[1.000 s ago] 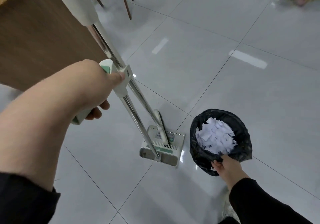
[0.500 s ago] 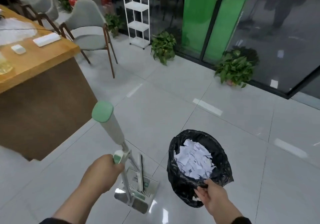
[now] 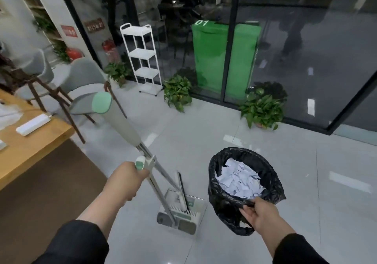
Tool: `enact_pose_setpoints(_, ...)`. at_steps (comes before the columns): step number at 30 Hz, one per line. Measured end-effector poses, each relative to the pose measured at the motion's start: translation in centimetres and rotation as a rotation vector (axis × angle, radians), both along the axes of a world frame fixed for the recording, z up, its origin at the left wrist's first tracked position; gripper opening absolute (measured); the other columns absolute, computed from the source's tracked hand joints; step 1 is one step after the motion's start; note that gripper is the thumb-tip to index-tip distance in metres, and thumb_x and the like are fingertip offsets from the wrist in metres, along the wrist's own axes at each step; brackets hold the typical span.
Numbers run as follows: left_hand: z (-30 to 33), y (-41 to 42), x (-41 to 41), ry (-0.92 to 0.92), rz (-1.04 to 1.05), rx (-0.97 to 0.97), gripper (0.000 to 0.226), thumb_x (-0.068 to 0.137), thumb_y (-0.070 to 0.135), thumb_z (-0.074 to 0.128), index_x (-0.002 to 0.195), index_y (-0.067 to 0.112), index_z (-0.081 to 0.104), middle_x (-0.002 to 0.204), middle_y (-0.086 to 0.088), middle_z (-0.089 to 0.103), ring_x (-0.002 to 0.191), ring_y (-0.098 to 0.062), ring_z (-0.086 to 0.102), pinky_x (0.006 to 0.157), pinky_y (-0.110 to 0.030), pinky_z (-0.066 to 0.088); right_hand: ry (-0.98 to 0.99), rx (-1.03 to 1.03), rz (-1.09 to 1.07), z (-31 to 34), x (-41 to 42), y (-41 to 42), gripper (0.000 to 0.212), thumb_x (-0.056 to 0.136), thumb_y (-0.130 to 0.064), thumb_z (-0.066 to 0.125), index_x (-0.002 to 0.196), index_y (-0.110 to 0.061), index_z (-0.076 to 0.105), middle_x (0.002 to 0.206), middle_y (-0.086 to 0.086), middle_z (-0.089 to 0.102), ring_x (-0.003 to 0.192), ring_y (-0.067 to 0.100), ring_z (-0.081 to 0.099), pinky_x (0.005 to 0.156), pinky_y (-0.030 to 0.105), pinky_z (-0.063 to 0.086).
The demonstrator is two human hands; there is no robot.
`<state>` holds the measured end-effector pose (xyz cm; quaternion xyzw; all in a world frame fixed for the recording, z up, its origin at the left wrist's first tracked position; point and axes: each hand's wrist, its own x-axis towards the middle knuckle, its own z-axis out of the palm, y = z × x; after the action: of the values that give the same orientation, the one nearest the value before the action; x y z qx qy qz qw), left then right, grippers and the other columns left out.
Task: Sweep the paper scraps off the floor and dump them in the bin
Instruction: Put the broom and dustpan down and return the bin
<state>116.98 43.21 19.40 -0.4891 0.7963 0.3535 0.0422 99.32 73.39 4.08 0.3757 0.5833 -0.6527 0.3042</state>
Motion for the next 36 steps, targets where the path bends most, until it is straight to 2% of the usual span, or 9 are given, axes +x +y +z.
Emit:
enact_pose_setpoints(5,2.3,-4.6,-8.6,0.054,-0.005,0.008,0.032,0.093,0.034,0.06,0.075,0.01,0.048,0.059,-0.007,0.047,0.043,-0.025,0.043,0.055,-0.029,0.038,0.091,-0.026,-0.027,4.5,-9.3,-5.5,0.027,0.104,-0.014,0.053,0.127,0.001,0.055,0.091,0.019,0.062,0.066,0.025,0.059,0.057,0.044,0.055)
enact_pose_setpoints(9,2.8,-12.6,-17.6,0.117,-0.013,0.016,0.032,0.091,0.035,0.063,0.075,0.009,0.051,0.056,-0.007,0.047,0.045,-0.025,0.042,0.056,-0.033,0.041,0.078,-0.068,-0.037,6.1,-18.0,-13.2,0.022,0.103,-0.008,0.052,0.124,-0.005,0.055,0.092,0.018,0.063,0.065,0.024,0.059,0.043,0.04,0.059)
enact_pose_setpoints(11,3.4,-14.9,-19.5,0.128,-0.023,0.007,0.035,0.091,0.036,0.063,0.074,0.008,0.052,0.055,-0.007,0.046,0.044,-0.025,0.044,0.056,-0.034,0.04,0.053,-0.07,-0.057,6.7,-19.7,-15.7,0.025,0.103,-0.006,0.051,0.128,-0.005,0.053,0.09,0.018,0.062,0.064,0.024,0.058,0.044,0.04,0.059)
enact_pose_setpoints(16,2.6,-26.8,-33.1,0.135,-0.112,-0.014,0.031,0.093,0.031,0.062,0.082,0.002,0.061,0.057,-0.01,0.054,0.044,-0.026,0.052,0.052,-0.032,0.043,0.1,-0.068,-0.117,6.6,-30.4,-26.1,0.028,0.104,-0.008,0.05,0.132,-0.005,0.053,0.088,0.019,0.059,0.063,0.026,0.054,0.072,0.047,0.057)
enact_pose_setpoints(19,2.9,-32.4,-40.5,0.095,-0.18,-0.035,0.03,0.093,0.033,0.062,0.08,0.006,0.058,0.055,-0.008,0.056,0.043,-0.027,0.053,0.051,-0.029,0.043,0.079,-0.075,-0.153,5.9,-35.8,-31.9,0.025,0.103,-0.011,0.053,0.128,-0.008,0.055,0.093,0.017,0.06,0.066,0.026,0.055,0.044,0.037,0.058)
enact_pose_setpoints(21,3.4,-34.7,-44.5,0.063,-0.242,-0.069,0.031,0.094,0.035,0.061,0.079,0.008,0.057,0.057,-0.007,0.057,0.044,-0.028,0.056,0.052,-0.029,0.045,0.081,-0.084,-0.203,6.0,-38.3,-34.6,0.021,0.103,-0.012,0.054,0.124,-0.009,0.056,0.096,0.017,0.061,0.067,0.027,0.056,0.038,0.037,0.056)
enact_pose_setpoints(27,4.1,-41.4,-57.3,0.08,-0.322,-0.046,0.032,0.097,0.03,0.06,0.073,0.011,0.054,0.059,-0.006,0.057,0.045,-0.026,0.053,0.048,-0.025,0.04,0.037,-0.092,-0.244,6.1,-47.1,-40.5,0.019,0.104,-0.009,0.051,0.121,-0.003,0.057,0.092,0.019,0.058,0.07,0.028,0.054,0.059,0.046,0.052)
enact_pose_setpoints(33,2.2,-47.3,-70.3,0.095,-0.312,-0.01,0.033,0.096,0.028,0.062,0.071,0.011,0.05,0.054,-0.005,0.051,0.042,-0.025,0.048,0.048,-0.026,0.037,0.002,-0.03,-0.275,3.5,-59.2,-45.2,0.01,0.105,-0.011,0.05,0.11,-0.002,0.053,0.081,0.019,0.053,0.062,0.027,0.049,0.061,0.048,0.052)
enact_pose_setpoints(36,1.0,-50.1,-77.5,0.079,-0.286,-0.006,0.035,0.095,0.028,0.062,0.069,0.009,0.049,0.051,-0.004,0.047,0.041,-0.025,0.046,0.048,-0.026,0.035,-0.026,-0.026,-0.271,1.8,-66.2,-47.7,0.015,0.105,-0.013,0.051,0.097,0.0,0.054,0.073,0.019,0.053,0.056,0.027,0.047,0.06,0.047,0.052)
